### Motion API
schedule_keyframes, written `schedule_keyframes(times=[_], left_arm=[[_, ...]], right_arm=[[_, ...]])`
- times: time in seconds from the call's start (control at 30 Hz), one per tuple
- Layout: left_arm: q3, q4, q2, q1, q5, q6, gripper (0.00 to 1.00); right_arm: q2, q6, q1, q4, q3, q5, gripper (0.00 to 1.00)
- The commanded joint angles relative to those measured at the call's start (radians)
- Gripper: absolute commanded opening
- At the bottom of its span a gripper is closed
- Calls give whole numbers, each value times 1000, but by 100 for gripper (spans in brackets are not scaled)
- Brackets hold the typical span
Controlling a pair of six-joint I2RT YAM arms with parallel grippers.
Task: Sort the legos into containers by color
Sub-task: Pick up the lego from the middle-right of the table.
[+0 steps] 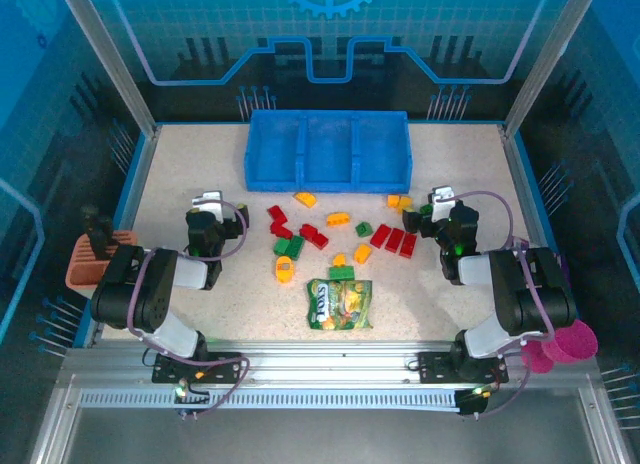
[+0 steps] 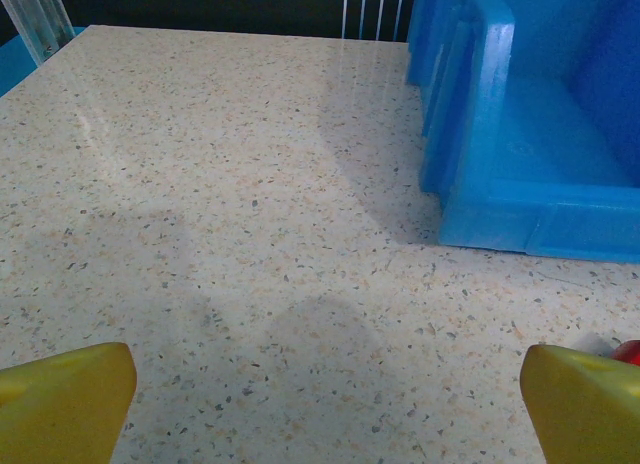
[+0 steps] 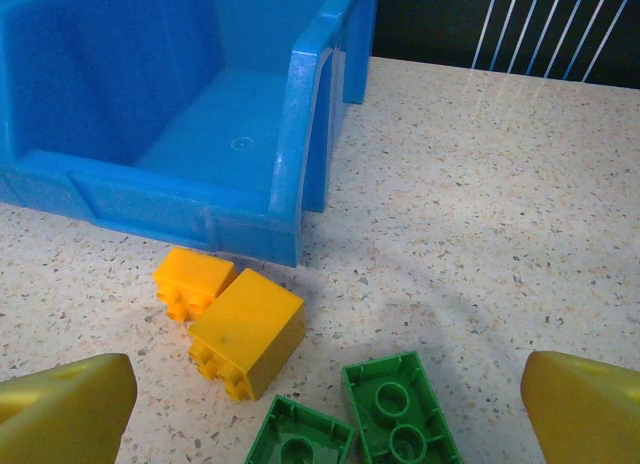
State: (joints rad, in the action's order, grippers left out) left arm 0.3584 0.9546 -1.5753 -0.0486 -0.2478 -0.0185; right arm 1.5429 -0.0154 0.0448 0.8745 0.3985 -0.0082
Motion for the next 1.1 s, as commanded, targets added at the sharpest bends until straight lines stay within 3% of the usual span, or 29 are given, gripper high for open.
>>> schedule_keyframes(times=[0.0, 0.8, 1.07], left_arm=[[9, 13, 16, 6, 4, 9, 99], [8, 12, 16, 6, 4, 8, 99], [11, 5, 16, 7, 55, 23, 99]], right_arm=[[-3, 3, 0, 7, 4, 0, 100], [-3, 4, 0, 8, 3, 1, 100], [-3, 8, -1, 6, 6, 11, 100]])
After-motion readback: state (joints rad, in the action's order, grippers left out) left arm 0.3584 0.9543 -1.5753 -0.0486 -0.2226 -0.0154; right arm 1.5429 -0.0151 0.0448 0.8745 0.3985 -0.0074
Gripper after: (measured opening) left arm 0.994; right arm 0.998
